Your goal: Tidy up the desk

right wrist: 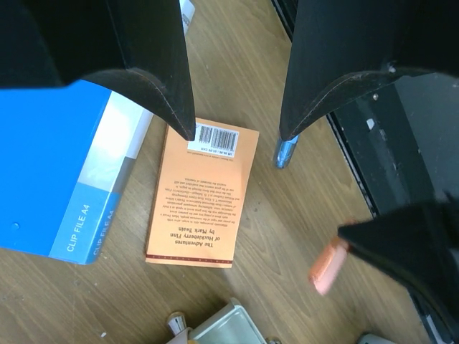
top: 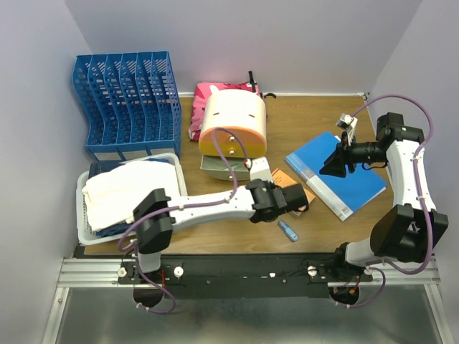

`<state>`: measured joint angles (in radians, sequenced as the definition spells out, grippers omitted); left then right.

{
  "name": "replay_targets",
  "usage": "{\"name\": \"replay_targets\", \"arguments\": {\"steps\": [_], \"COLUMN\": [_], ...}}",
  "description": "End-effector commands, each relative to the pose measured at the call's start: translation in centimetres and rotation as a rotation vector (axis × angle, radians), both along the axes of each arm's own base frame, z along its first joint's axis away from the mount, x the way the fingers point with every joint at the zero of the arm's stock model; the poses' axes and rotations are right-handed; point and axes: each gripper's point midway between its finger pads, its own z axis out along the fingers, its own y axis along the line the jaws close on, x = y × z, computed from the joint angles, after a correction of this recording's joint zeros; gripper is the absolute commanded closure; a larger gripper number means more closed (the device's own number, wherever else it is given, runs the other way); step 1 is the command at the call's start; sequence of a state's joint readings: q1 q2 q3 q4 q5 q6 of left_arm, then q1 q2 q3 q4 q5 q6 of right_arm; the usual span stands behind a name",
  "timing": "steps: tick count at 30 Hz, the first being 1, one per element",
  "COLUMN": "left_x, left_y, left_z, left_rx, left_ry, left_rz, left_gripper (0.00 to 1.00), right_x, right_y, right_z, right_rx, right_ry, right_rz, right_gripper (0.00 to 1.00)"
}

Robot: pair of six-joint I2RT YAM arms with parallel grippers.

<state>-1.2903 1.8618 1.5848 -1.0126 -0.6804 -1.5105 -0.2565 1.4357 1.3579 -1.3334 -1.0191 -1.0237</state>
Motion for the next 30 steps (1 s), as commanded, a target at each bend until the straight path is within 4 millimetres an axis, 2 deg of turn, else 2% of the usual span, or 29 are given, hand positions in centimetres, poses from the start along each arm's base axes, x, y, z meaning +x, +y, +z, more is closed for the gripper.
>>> {"name": "replay_targets", "arguments": {"steps": [1, 6, 9, 10, 12, 13, 20, 27, 30], "left_x": [5.0, 9.6, 11.0, 11.4, 12.2, 12.5, 14.4, 15.4, 15.6], "left_y": [1.4, 3.9, 5.2, 6.3, 6.9, 7.9, 10.0, 10.5, 10.6], "left_z": [4.7, 7.9, 9.0, 8.9, 9.1, 8.7, 7.2, 5.6, 5.1], "left_rx": [-0.239, -0.441, -0.502, -0.500, -0.536, -0.530, -0.541, -0.548, -0.549], "left_ry": [-0.146, -0.190, -0.207, -0.206, -0.205, -0.197, -0.138, -0.084, -0.069], "left_rz": [0.201, 0.402, 0.522, 0.568, 0.639, 0.681, 0.820, 0.894, 0.915], "left_gripper": [1.00, 1.00, 1.00, 1.00, 1.00, 1.00, 0.98, 0.86, 0.84], "right_x": [-1.1, -1.3, -1.4, -1.4, -1.4, -1.3, -1.4, -1.4, -1.3], "right_y": [0.6, 0.5, 0.6, 0.6, 0.5, 0.5, 0.5, 0.3, 0.3], "right_z": [0.3, 0.1, 0.1, 0.1, 0.1, 0.2, 0.2, -0.3, -0.2], "right_rx": [0.030, 0.025, 0.024, 0.023, 0.021, 0.020, 0.017, 0.010, 0.008], "right_ry": [0.016, 0.022, 0.020, 0.020, 0.020, 0.015, 0.026, 0.036, 0.034], "right_rz": [0.008, 0.006, 0.007, 0.006, 0.005, 0.005, 0.010, 0.014, 0.013], "right_gripper": [0.42, 0.42, 0.42, 0.42, 0.42, 0.42, 0.42, 0.42, 0.42]}}
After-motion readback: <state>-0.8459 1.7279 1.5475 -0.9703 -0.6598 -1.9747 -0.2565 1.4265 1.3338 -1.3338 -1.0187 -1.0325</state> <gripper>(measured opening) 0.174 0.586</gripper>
